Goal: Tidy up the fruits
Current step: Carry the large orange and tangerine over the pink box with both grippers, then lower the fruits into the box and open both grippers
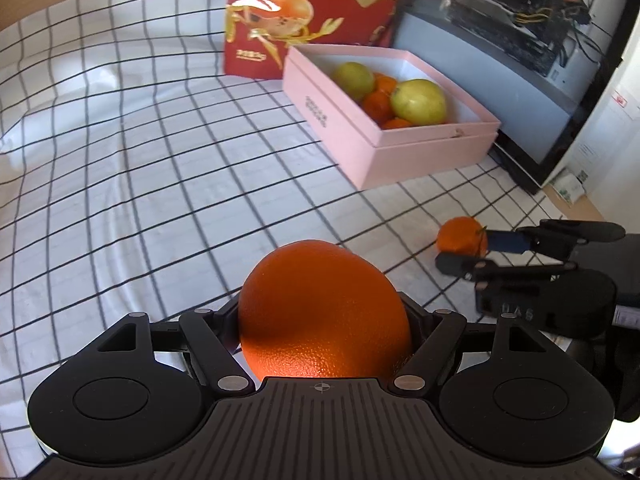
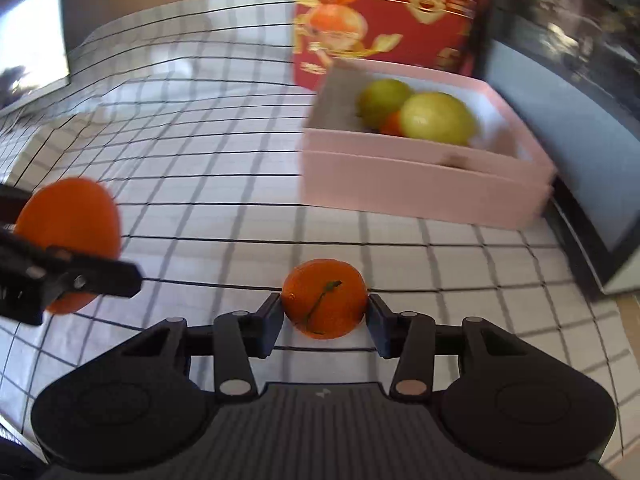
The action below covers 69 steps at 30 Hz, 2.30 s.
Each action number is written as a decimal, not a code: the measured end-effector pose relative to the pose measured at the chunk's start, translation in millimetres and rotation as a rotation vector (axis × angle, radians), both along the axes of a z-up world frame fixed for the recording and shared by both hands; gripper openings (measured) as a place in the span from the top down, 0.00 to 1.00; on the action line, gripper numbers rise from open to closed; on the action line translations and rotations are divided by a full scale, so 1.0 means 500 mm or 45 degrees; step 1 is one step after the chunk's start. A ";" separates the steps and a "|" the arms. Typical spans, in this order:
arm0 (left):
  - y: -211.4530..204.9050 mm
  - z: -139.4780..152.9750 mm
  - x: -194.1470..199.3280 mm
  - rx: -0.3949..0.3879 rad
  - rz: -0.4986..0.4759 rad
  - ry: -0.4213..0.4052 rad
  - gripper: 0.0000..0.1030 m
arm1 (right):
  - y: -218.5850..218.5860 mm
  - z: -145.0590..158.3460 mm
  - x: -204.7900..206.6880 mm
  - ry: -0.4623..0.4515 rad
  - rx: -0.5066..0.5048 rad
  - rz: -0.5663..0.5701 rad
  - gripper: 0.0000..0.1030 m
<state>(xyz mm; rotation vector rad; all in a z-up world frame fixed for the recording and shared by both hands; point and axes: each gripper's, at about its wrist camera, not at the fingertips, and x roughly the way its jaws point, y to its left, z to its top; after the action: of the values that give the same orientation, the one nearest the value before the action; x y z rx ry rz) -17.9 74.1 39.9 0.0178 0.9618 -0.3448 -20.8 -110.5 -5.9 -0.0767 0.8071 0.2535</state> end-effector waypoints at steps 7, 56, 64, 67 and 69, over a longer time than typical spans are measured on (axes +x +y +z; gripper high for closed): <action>-0.047 0.025 0.047 -0.029 -0.047 -0.008 0.22 | -0.078 0.020 0.014 -0.005 0.046 -0.134 0.56; -0.091 0.046 0.181 0.049 0.388 -0.207 0.29 | -0.088 0.130 0.486 0.027 0.031 0.024 0.57; -0.100 0.062 0.163 0.017 0.360 -0.213 0.31 | -0.074 0.085 0.480 0.049 0.012 0.007 0.56; -0.104 0.064 0.159 0.006 0.343 -0.216 0.31 | -0.082 0.081 0.478 0.049 0.054 -0.021 0.50; -0.105 0.066 0.157 0.007 0.332 -0.218 0.31 | -0.096 0.078 0.470 0.083 0.102 -0.041 0.41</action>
<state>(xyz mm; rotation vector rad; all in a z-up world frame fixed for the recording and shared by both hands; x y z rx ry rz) 60.6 21.7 73.0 -0.0718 0.7841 -0.0978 214.3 -158.6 32.9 0.0197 0.8614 0.2585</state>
